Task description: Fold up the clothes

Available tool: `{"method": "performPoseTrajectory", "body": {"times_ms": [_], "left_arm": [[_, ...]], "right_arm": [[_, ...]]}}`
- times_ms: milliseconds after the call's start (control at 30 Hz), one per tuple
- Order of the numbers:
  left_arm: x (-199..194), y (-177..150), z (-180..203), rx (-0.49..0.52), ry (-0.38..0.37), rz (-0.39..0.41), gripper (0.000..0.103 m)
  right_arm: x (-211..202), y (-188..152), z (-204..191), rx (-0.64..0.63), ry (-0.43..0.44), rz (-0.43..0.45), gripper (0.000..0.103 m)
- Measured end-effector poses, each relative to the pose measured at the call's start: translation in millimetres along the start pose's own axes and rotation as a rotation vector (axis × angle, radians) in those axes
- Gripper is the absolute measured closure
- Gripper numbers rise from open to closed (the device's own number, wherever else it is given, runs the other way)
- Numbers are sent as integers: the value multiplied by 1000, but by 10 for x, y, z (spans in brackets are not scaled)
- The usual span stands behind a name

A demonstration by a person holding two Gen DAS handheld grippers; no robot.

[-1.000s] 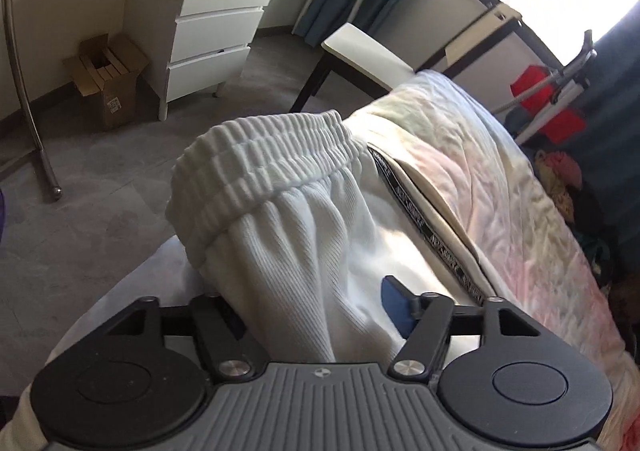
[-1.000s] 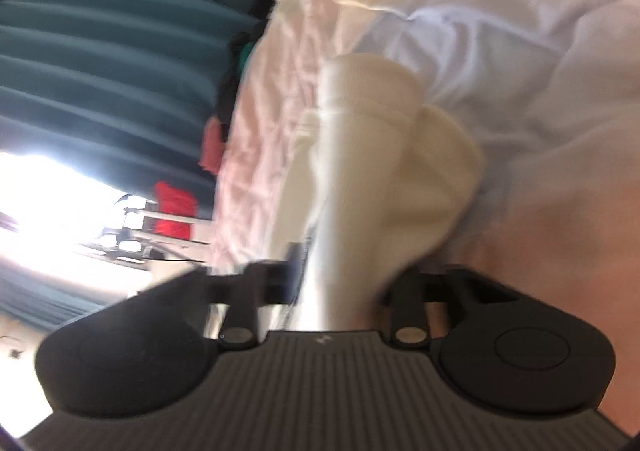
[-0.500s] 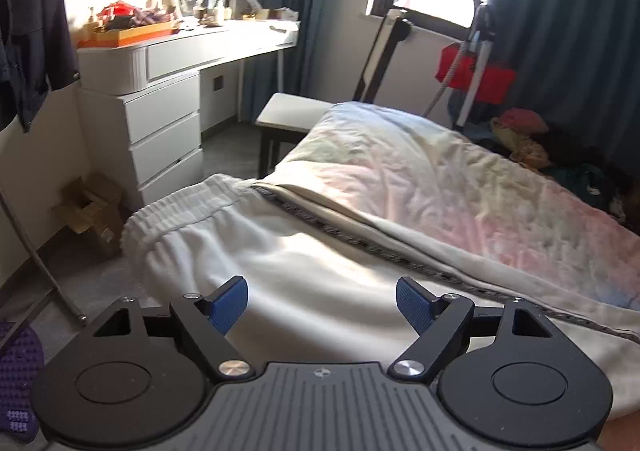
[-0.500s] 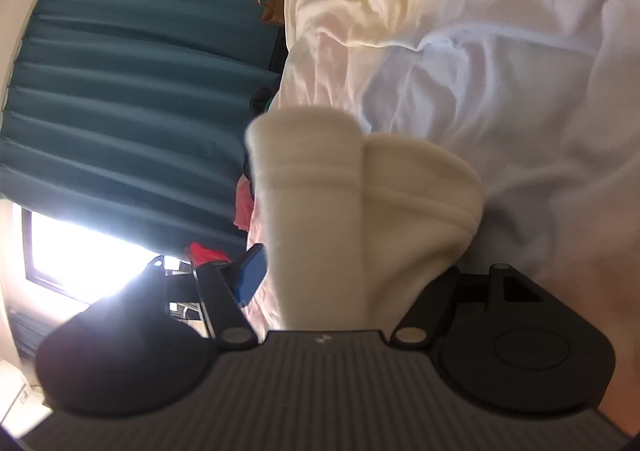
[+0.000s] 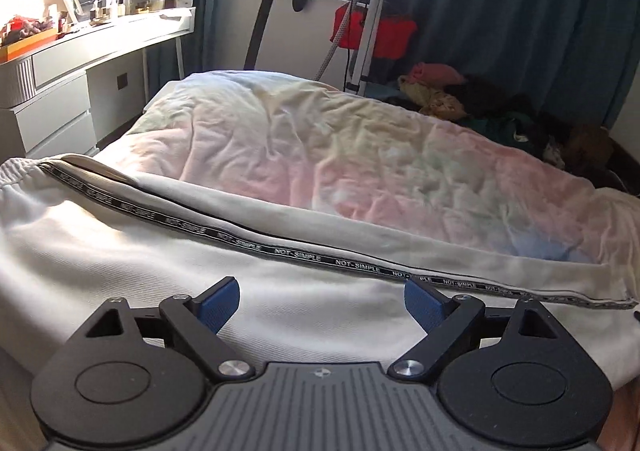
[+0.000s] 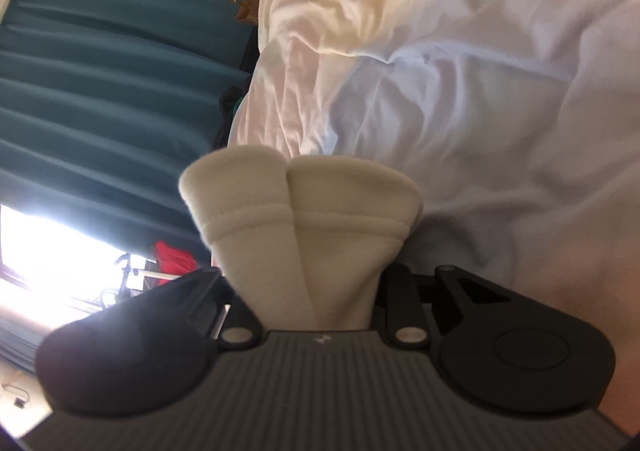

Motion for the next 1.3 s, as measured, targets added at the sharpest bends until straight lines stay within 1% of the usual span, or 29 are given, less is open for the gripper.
{"method": "performPoseTrajectory", "body": {"times_ms": [67,167,233,300,333,400,533,667,767,867,967,1067,1167,1200,1300], "left_arm": [[129,-163,42,41,18,-13,12],[235,-402,39,91,35,-37,12],[243,-489,53,144,38,-27,12],[256,-572,85,196,54,-46,12],[261,-604,95,212,61,-53,12],[263,-622,90,214,64,-52,12],[259,-603,52,192,57,-54,12],[251,-562,39,185,47,-63,12],[212,-505,20,169,30,-62,12],[136,-403,-59,104,7,-51,12],[37,-253,-232,8,2,-20,12],[-99,-95,-403,-41,6,28,11],[-229,8,-547,-81,14,67,11],[-265,33,-591,-99,11,75,10],[-311,65,-663,-157,-20,73,10]], "right_arm": [[9,4,-42,-57,3,2,84],[15,-11,-129,-176,-3,17,85],[-10,-16,-177,-196,3,34,86],[-37,-20,-251,-218,13,58,86],[-55,-28,-302,-239,20,71,86],[-102,-66,-454,-316,45,101,86],[-289,-171,-834,-427,145,153,86],[-590,-435,-1344,-621,278,200,86],[-889,-759,-1695,-775,375,231,86],[-1207,-1153,-1970,-878,479,250,86],[-1483,-1663,-2151,-1012,568,268,86],[-1650,-2304,-2190,-1178,644,248,86],[-1744,-2992,-2033,-1383,743,179,86],[-1742,-3218,-1906,-1452,767,125,86],[-1672,-3837,-1390,-1654,787,-102,87]]}}
Point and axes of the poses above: each gripper's, at about its wrist camera, not at the fingertips, and x roughly the way its jaws point, z to its right, y to its top, the point moved 6 cm from there along x, roughly the way its jaws point, and after that the axes turned 13 degrees about z, right-handed, at the moved point
